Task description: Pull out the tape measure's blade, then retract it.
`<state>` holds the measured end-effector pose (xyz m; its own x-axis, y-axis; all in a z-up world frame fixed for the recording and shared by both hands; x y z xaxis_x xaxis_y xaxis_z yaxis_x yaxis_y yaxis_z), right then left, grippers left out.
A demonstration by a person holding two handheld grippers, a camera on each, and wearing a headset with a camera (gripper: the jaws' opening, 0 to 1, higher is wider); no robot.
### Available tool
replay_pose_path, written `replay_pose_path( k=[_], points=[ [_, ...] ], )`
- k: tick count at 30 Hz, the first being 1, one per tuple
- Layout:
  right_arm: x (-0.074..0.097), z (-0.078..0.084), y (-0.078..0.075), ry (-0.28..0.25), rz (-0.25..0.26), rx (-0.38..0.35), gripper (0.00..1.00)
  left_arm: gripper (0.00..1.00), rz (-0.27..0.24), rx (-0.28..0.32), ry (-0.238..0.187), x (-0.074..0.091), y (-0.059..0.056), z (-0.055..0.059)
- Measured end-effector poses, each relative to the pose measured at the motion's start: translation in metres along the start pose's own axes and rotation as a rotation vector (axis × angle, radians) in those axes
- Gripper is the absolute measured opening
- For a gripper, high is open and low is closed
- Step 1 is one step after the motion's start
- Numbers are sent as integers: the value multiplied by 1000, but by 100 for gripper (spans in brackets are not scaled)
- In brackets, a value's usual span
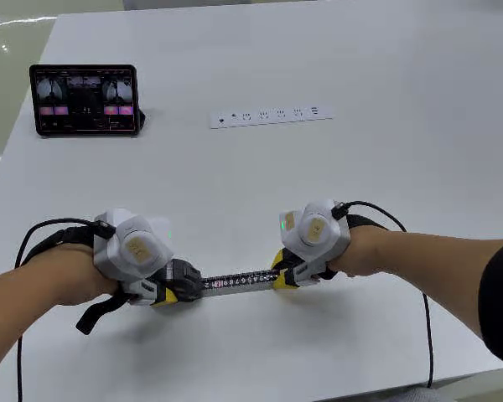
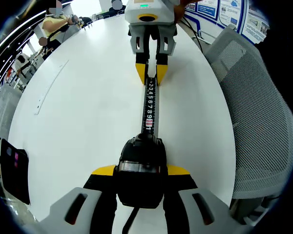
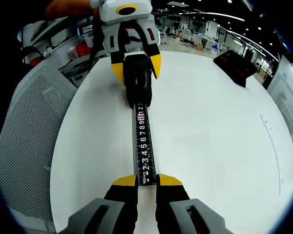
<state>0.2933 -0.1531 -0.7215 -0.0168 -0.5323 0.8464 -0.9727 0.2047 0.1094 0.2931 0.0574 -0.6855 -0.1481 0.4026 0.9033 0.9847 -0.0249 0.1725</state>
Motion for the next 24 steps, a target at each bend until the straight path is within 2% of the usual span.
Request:
replay_pose_path(
  k=[24],
  points=[
    [6, 7, -3, 4, 3, -10, 9, 31, -2, 3, -4, 0, 0, 0]
  ],
)
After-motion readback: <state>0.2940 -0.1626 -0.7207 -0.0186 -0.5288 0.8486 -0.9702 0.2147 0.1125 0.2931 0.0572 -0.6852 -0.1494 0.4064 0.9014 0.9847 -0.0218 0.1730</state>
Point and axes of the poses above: the centre of the closed fingertips' face, and the gripper's own axes: x roughly backward along the fingers, y roughly to its left, z roughly out of its underside, the point moved 7 cm from there along x, roughly backward along the fingers, and after that the axes turned 9 degrees about -x, right-handed, at the moved point
